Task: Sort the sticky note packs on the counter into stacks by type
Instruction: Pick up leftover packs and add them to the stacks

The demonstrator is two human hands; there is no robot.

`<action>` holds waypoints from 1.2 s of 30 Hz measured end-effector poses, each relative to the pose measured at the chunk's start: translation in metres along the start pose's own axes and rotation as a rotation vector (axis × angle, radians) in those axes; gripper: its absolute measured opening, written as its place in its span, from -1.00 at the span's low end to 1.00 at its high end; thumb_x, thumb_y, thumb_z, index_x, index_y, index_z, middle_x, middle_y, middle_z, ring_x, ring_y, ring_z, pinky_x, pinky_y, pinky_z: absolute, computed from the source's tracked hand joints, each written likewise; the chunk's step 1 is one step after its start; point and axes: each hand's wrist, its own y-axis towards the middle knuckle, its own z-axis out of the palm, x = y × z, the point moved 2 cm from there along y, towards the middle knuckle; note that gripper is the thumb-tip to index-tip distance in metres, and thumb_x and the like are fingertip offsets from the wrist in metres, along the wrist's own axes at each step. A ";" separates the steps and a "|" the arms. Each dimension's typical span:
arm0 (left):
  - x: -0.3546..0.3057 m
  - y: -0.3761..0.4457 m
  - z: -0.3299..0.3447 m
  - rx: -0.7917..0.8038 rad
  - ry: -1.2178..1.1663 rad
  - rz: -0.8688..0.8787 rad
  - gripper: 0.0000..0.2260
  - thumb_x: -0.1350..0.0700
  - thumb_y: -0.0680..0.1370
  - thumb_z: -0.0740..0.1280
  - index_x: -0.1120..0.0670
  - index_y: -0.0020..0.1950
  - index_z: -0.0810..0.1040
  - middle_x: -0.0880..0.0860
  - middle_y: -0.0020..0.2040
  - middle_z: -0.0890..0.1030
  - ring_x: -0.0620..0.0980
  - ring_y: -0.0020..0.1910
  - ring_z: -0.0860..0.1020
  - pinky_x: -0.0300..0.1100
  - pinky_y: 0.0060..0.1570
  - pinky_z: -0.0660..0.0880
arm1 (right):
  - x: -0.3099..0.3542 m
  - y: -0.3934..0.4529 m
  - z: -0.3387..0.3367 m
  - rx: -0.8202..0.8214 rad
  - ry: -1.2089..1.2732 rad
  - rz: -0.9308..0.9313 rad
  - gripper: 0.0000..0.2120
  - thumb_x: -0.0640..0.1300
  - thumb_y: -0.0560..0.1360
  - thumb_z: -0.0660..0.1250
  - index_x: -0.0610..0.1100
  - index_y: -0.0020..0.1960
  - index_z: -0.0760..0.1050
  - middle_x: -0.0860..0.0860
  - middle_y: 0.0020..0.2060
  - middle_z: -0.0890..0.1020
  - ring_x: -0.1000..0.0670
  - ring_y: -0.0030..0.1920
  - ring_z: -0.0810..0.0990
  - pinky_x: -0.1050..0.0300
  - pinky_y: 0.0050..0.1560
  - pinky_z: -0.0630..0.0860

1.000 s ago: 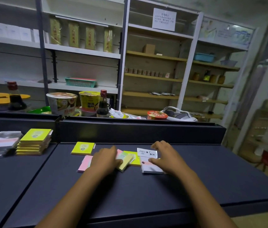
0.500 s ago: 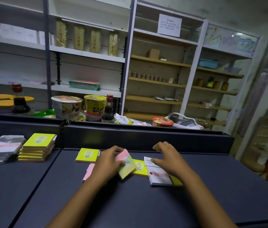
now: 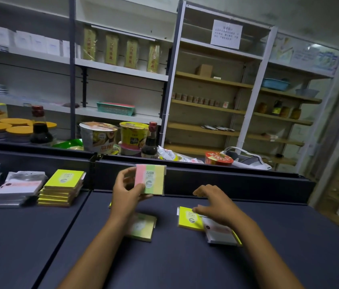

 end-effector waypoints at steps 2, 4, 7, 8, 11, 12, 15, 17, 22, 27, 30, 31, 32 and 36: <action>-0.001 -0.001 0.002 0.001 -0.016 0.021 -0.63 0.44 0.52 0.28 0.00 0.13 0.49 0.09 0.09 0.60 0.03 -0.01 0.66 -0.09 -0.26 0.65 | 0.002 0.002 0.002 0.053 -0.029 0.008 -0.51 0.07 0.44 0.50 0.04 0.32 0.47 0.11 0.19 0.49 0.11 0.27 0.39 0.19 0.24 0.40; -0.001 -0.005 0.003 0.016 -0.015 0.041 -0.62 0.45 0.52 0.27 -0.02 0.13 0.50 0.07 0.09 0.60 0.01 -0.01 0.67 -0.11 -0.25 0.64 | 0.001 0.002 0.005 0.147 -0.058 0.035 -0.43 0.12 0.42 0.51 0.04 0.36 0.45 0.09 0.23 0.47 0.08 0.29 0.37 0.18 0.23 0.38; 0.000 -0.009 0.004 0.037 -0.022 0.061 -0.61 0.43 0.52 0.29 -0.03 0.13 0.51 0.07 0.11 0.60 -0.01 0.00 0.68 -0.10 -0.23 0.64 | -0.001 0.002 0.008 0.262 -0.109 0.062 -0.31 0.20 0.38 0.51 0.03 0.43 0.40 0.06 0.28 0.42 0.02 0.32 0.31 0.13 0.26 0.35; 0.000 -0.009 0.004 0.043 -0.026 0.065 -0.62 0.43 0.52 0.29 -0.03 0.14 0.51 0.07 0.11 0.61 -0.02 0.01 0.68 -0.09 -0.22 0.65 | -0.001 0.003 0.009 0.277 -0.122 0.073 -0.27 0.22 0.37 0.52 0.02 0.45 0.39 0.05 0.30 0.40 0.01 0.34 0.29 0.11 0.29 0.34; 0.002 -0.008 0.003 0.056 -0.033 0.085 -0.63 0.40 0.52 0.31 -0.04 0.15 0.51 0.07 0.13 0.61 -0.01 0.03 0.68 -0.08 -0.21 0.65 | -0.002 0.003 0.011 0.298 -0.124 0.111 -0.21 0.24 0.35 0.52 0.01 0.48 0.36 0.02 0.34 0.37 -0.02 0.37 0.27 0.07 0.34 0.32; 0.002 -0.008 0.003 0.056 -0.030 0.093 -0.63 0.39 0.52 0.32 -0.05 0.15 0.51 0.07 0.13 0.61 -0.01 0.04 0.68 -0.08 -0.21 0.65 | -0.003 0.004 0.011 0.307 -0.121 0.122 -0.21 0.24 0.35 0.52 0.01 0.48 0.37 0.02 0.34 0.36 -0.03 0.38 0.26 0.06 0.34 0.32; 0.003 -0.008 0.001 0.052 -0.021 0.104 -0.63 0.38 0.53 0.32 -0.06 0.16 0.51 0.06 0.13 0.61 -0.02 0.05 0.68 -0.09 -0.21 0.65 | -0.003 0.004 0.010 0.344 -0.135 0.135 -0.29 0.25 0.36 0.51 0.04 0.42 0.42 0.00 0.30 0.39 -0.03 0.35 0.28 0.07 0.28 0.34; 0.003 -0.007 0.001 0.052 -0.020 0.103 -0.64 0.37 0.53 0.32 -0.05 0.17 0.50 0.06 0.13 0.60 -0.01 0.05 0.68 -0.08 -0.20 0.65 | 0.000 0.005 0.010 0.341 -0.141 0.138 -0.31 0.25 0.33 0.53 0.04 0.36 0.43 0.01 0.25 0.41 -0.02 0.30 0.31 0.10 0.21 0.37; 0.003 -0.007 0.000 0.039 -0.032 0.115 -0.64 0.37 0.53 0.32 -0.05 0.17 0.51 0.06 0.13 0.60 -0.02 0.05 0.67 -0.08 -0.20 0.65 | 0.015 0.008 0.017 0.206 -0.128 0.081 -0.31 0.23 0.22 0.60 0.07 0.20 0.34 0.05 0.16 0.47 0.00 0.18 0.35 0.06 0.19 0.42; 0.000 -0.010 -0.002 0.022 -0.031 0.133 -0.65 0.39 0.54 0.31 0.02 0.22 0.48 0.05 0.13 0.59 -0.07 0.04 0.67 -0.10 -0.21 0.65 | 0.036 0.006 0.031 0.051 -0.053 0.020 -0.33 0.12 0.26 0.61 0.11 0.16 0.25 0.03 0.09 0.51 -0.02 0.10 0.46 0.02 0.06 0.49; 0.000 -0.011 -0.004 0.018 -0.040 0.129 -0.65 0.39 0.54 0.31 0.06 0.24 0.46 0.06 0.14 0.59 -0.08 0.04 0.67 -0.12 -0.22 0.65 | 0.042 0.002 0.034 -0.059 0.022 -0.024 -0.47 -0.02 0.35 0.56 0.16 0.12 0.28 0.06 0.08 0.51 0.02 0.05 0.53 0.06 0.02 0.53; 0.000 -0.012 -0.005 0.019 -0.039 0.131 -0.65 0.39 0.54 0.32 0.05 0.24 0.47 0.07 0.14 0.59 -0.07 0.04 0.67 -0.12 -0.22 0.65 | 0.043 0.000 0.034 -0.087 0.071 -0.025 -0.51 -0.08 0.37 0.55 0.16 0.11 0.32 0.07 0.07 0.51 0.04 0.04 0.54 0.06 0.02 0.55; 0.000 -0.013 -0.005 0.020 -0.036 0.134 -0.64 0.39 0.54 0.32 0.04 0.24 0.47 0.06 0.14 0.59 -0.07 0.04 0.67 -0.12 -0.21 0.65 | 0.044 -0.003 0.034 -0.108 0.150 -0.018 -0.53 -0.14 0.37 0.55 0.14 0.10 0.36 0.09 0.06 0.53 0.05 0.03 0.56 0.05 0.02 0.57; -0.001 -0.018 -0.006 0.009 -0.008 0.156 -0.62 0.37 0.54 0.34 0.02 0.27 0.45 0.04 0.14 0.58 -0.10 0.03 0.67 -0.12 -0.20 0.65 | 0.042 -0.021 0.030 -0.215 0.518 0.083 -0.51 -0.33 0.40 0.53 0.10 0.14 0.46 0.09 -0.03 0.64 0.12 -0.08 0.66 0.21 -0.12 0.62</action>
